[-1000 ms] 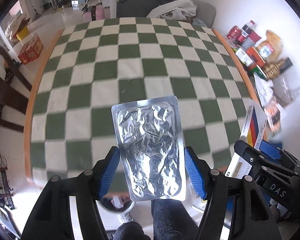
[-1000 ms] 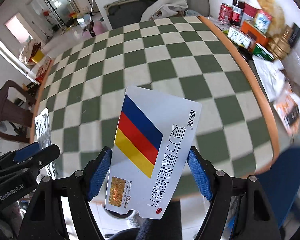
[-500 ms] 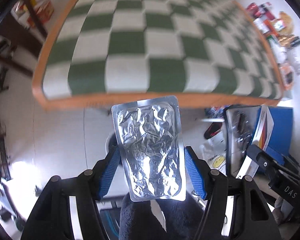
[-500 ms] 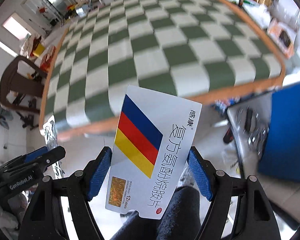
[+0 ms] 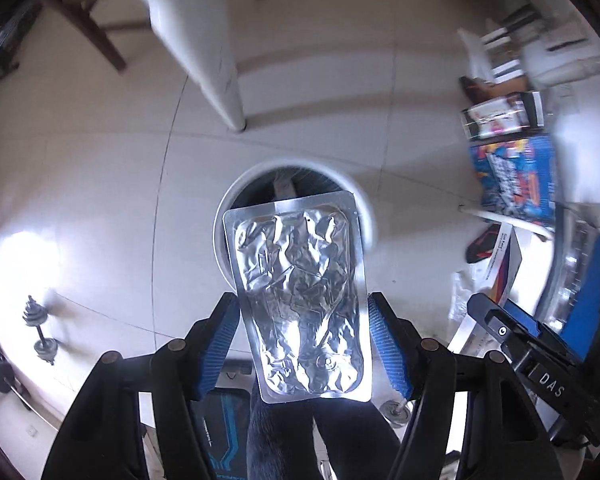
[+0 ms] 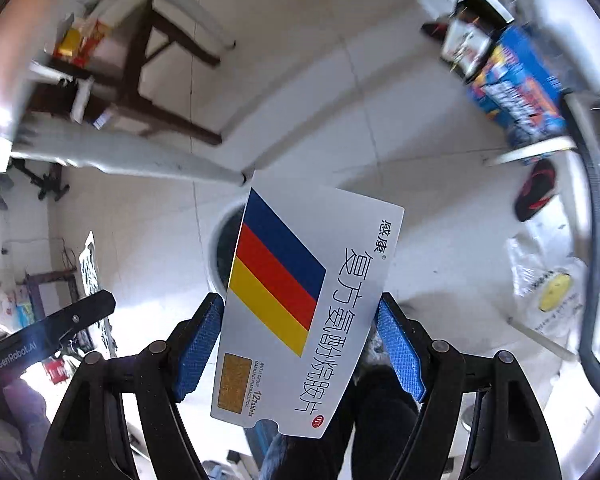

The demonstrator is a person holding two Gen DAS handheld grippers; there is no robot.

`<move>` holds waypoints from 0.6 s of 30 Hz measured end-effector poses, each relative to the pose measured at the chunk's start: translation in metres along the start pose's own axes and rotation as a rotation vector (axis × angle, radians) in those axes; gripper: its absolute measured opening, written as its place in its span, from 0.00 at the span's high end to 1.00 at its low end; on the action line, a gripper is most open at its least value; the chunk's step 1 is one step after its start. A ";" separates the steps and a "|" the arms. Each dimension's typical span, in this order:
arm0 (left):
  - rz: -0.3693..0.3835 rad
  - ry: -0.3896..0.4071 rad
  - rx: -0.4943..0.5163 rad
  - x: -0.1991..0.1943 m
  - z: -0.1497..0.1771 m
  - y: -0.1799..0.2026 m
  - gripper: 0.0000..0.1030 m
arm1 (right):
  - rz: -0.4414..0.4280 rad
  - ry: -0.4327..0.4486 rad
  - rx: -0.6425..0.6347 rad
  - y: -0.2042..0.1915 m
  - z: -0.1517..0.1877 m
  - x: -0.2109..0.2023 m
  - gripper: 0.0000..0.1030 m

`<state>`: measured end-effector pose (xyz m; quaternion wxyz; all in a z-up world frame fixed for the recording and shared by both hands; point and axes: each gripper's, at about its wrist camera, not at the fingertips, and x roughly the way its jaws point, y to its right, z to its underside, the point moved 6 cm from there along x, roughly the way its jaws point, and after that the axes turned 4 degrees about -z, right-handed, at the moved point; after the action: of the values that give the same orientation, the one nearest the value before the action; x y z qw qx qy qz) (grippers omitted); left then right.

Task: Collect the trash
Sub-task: 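Open both tools to drop the blister pack and medicine box into the bin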

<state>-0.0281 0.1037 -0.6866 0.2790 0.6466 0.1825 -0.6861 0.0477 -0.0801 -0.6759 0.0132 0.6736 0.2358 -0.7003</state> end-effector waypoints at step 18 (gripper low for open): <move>-0.001 -0.077 -0.002 0.108 -0.024 -0.044 0.03 | 0.011 -0.137 -0.116 -0.011 -0.003 0.220 0.08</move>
<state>-0.0376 0.1365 -0.8004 0.2861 0.6193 0.1728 -0.7104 0.0268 -0.0035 -0.8817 0.0719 0.6236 0.2709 -0.7298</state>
